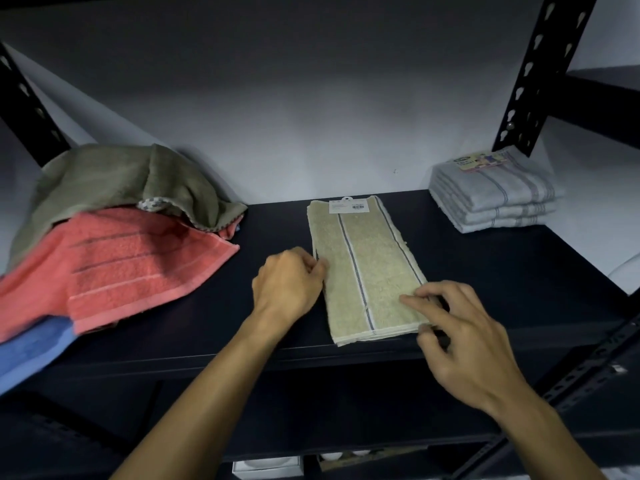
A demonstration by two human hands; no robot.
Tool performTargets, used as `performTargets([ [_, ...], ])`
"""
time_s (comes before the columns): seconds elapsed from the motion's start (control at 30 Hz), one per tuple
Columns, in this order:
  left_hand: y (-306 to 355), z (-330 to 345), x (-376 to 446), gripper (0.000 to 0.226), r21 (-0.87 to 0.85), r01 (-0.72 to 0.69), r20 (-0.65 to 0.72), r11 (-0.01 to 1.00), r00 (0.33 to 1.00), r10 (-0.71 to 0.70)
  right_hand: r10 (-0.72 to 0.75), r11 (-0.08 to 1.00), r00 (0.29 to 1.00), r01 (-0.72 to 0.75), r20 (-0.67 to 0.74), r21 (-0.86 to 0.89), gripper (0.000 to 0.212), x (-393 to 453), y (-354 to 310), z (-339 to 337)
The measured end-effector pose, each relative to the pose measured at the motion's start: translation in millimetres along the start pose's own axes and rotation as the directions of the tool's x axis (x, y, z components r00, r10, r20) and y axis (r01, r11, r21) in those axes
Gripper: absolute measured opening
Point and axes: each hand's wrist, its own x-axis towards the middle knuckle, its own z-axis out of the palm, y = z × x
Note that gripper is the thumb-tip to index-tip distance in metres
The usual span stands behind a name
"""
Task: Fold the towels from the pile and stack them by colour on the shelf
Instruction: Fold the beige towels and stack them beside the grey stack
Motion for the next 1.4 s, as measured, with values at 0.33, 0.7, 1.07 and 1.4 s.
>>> performTargets([
  [0.33, 22, 13, 4, 0.024, 0.003, 0.206, -0.019, 0.979, 0.978, -0.206, -0.005, 1.000, 0.999, 0.004, 0.036, 0.025, 0.048, -1, 0, 16],
  [0.7, 17, 24, 5, 0.021, 0.054, 0.215, -0.045, 0.975, 0.976, -0.212, 0.018, 0.998, 0.998, -0.013, 0.066, -0.068, 0.048, -2, -8, 18],
  [1.07, 1, -2, -30, 0.050, 0.067, -0.366, -0.066, 0.928, 0.927, 0.370, -0.036, 0.998, 0.991, 0.043, 0.127, -0.049, 0.056, 8, 7, -8],
  [1.4, -62, 23, -63, 0.058, 0.127, -0.768, 0.199, 0.628, 0.640, 0.742, -0.234, 0.953, 0.914, 0.283, 0.331, -0.107, 0.085, -7, 24, 2],
])
